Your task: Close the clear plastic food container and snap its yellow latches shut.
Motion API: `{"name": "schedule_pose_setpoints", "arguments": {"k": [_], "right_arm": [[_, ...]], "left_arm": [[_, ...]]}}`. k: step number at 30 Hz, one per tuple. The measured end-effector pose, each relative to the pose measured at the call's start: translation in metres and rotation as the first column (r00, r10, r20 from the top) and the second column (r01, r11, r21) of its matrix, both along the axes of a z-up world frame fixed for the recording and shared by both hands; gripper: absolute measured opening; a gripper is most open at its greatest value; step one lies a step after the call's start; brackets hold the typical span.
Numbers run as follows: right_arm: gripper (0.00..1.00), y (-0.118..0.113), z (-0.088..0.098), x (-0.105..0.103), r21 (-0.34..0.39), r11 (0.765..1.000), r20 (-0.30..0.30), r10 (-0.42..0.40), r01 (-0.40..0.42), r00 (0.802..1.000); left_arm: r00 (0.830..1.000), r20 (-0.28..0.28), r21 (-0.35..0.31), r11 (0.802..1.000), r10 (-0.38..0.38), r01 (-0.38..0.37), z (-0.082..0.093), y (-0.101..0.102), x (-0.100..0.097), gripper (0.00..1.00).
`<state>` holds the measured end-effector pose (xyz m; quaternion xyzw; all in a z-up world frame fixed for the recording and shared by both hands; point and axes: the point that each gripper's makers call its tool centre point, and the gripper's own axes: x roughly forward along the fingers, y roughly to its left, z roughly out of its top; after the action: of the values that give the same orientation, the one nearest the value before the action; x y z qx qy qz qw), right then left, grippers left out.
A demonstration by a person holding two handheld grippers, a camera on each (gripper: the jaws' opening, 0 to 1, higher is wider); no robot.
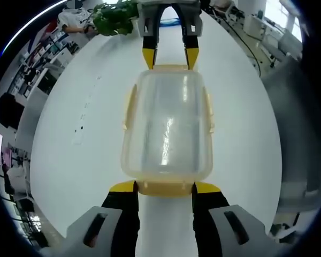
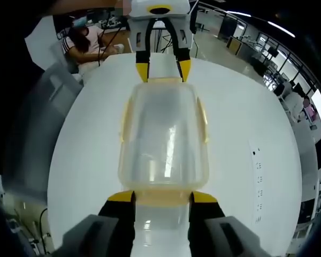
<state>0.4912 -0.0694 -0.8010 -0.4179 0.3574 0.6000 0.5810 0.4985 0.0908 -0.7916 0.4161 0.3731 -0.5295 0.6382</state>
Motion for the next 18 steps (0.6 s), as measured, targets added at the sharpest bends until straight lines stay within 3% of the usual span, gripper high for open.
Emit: {"name": "schedule_pose_setpoints", "arguments": {"k": [18], "right_arm": [[0.36,-0.048,-0.001,-0.001,0.007,0.999,-0.002,-0.035,0.035,0.999]], "left_arm": [[1.0,0.017,-0.015,1.0,-0.02,0.02,0.0,-0.049,0.003,0.35]]}}
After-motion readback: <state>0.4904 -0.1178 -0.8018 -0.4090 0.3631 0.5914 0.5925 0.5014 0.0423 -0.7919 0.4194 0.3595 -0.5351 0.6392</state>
